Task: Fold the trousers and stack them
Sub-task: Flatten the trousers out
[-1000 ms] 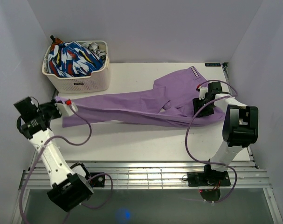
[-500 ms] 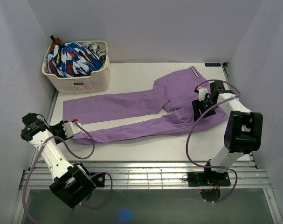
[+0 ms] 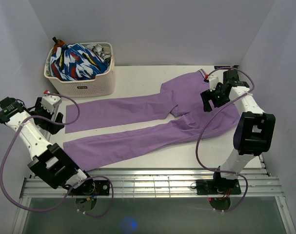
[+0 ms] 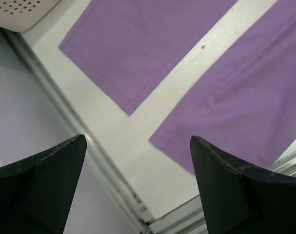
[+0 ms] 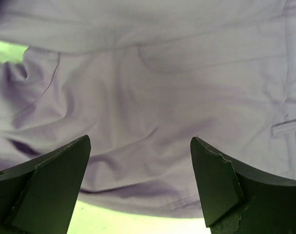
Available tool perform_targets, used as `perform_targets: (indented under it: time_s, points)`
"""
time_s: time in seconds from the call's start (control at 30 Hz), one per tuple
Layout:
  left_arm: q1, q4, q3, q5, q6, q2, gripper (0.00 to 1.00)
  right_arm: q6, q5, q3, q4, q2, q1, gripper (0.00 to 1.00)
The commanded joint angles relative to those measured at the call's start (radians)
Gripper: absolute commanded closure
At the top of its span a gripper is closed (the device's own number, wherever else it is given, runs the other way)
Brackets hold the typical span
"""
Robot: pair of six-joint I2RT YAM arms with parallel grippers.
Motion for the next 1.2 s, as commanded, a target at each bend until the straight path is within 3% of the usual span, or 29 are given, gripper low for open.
perform_targets:
  time_s: [0.0,0.17,0.33,0.4,0.5,0.63,0.77,0.87,1.17]
  points:
    - [-0.048,0.004,0.052,0.127,-0.345,0.106,0.02,-0.029,0.001,0.071,0.036,0.077,-0.003,0.12]
    - [-0.268,0.352,-0.107,-0.054,-0.671,0.122,0.02,-0.009,0.096,0.166,0.076,0.226,-0.006,0.21]
    - [-0.368,0.535,-0.198,-0.141,-0.890,0.200,0.18,0.034,0.217,0.122,0.113,0.289,-0.052,0.33]
    - [-0.377,0.563,-0.189,-0.152,-0.919,0.261,0.23,0.045,0.236,0.059,0.105,0.291,-0.071,0.39]
    - [-0.395,0.598,-0.192,-0.178,-0.950,0.301,0.29,0.011,0.257,-0.070,0.093,0.246,-0.095,0.57]
    - [-0.433,0.634,-0.191,-0.215,-0.959,0.352,0.35,-0.044,0.063,-0.234,-0.025,0.058,-0.078,0.68]
    - [-0.458,0.655,-0.172,-0.229,-0.959,0.378,0.39,-0.113,-0.095,-0.276,-0.188,-0.076,0.020,0.71]
    - [-0.475,0.663,-0.160,-0.218,-0.964,0.387,0.39,-0.061,-0.129,-0.198,-0.135,-0.133,0.057,0.66]
    - [-0.504,0.753,-0.175,-0.256,-1.080,0.442,0.39,0.144,-0.033,0.101,0.093,0.116,0.055,0.65]
